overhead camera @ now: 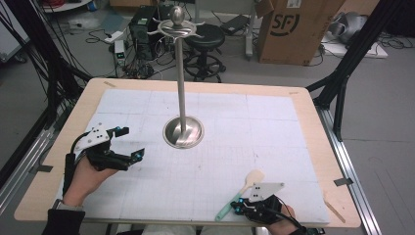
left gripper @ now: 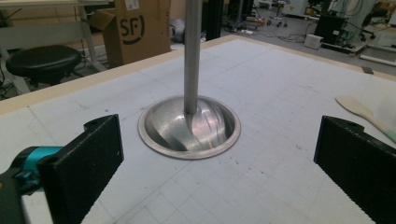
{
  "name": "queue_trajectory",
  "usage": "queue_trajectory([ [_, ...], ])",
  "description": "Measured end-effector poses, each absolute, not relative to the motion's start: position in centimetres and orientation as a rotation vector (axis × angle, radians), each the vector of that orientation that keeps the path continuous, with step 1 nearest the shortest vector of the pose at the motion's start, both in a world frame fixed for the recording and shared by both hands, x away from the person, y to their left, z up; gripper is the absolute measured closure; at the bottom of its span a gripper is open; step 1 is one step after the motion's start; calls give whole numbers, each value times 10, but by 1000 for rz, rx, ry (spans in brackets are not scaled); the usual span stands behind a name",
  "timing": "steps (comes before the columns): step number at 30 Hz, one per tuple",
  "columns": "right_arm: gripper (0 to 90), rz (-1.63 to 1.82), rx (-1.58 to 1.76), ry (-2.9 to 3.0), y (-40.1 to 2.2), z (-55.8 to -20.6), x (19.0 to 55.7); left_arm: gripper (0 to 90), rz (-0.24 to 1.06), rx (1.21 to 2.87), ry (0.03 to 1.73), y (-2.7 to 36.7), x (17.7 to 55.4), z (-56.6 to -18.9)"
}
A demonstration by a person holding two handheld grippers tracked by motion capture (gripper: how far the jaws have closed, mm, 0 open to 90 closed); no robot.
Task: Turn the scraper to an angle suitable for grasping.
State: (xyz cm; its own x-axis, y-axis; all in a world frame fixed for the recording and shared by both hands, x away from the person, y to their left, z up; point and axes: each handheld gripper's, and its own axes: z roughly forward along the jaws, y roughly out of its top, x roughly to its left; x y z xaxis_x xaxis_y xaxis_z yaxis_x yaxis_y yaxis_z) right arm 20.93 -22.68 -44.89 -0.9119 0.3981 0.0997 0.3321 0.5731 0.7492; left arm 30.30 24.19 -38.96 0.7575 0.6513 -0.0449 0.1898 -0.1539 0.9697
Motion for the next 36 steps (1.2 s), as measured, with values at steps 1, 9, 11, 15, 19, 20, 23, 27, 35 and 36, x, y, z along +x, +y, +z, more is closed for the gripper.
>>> queue_trajectory([
  [1, 900, 1267, 631, 2715, -227, -449, 209, 20, 460, 1704, 672, 243, 303, -390],
  [9, 900, 1226, 649, 2682, -196, -448, 225, 19, 464, 1710, 663, 242, 298, -390],
  [11, 900, 1220, 659, 2677, -187, -447, 231, 20, 468, 1715, 661, 243, 298, -389],
  [15, 900, 1217, 705, 2686, -173, -447, 246, 19, 469, 1709, 668, 245, 297, -390],
  [19, 900, 1234, 778, 2713, -164, -446, 264, 19, 471, 1704, 675, 247, 296, -390],
  [20, 900, 1238, 788, 2710, -161, -446, 268, 19, 470, 1701, 668, 247, 296, -390],
  [23, 900, 1228, 803, 2715, -153, -445, 280, 19, 475, 1693, 662, 247, 294, -389],
  [27, 900, 1220, 819, 2715, -146, -445, 294, 19, 475, 1701, 657, 247, 293, -389],
  [35, 900, 1269, 873, 2722, -142, -447, 320, 19, 476, 1702, 658, 247, 293, -390],
  [36, 900, 1269, 873, 2722, -142, -447, 320, 19, 477, 1703, 653, 247, 293, -390],
])
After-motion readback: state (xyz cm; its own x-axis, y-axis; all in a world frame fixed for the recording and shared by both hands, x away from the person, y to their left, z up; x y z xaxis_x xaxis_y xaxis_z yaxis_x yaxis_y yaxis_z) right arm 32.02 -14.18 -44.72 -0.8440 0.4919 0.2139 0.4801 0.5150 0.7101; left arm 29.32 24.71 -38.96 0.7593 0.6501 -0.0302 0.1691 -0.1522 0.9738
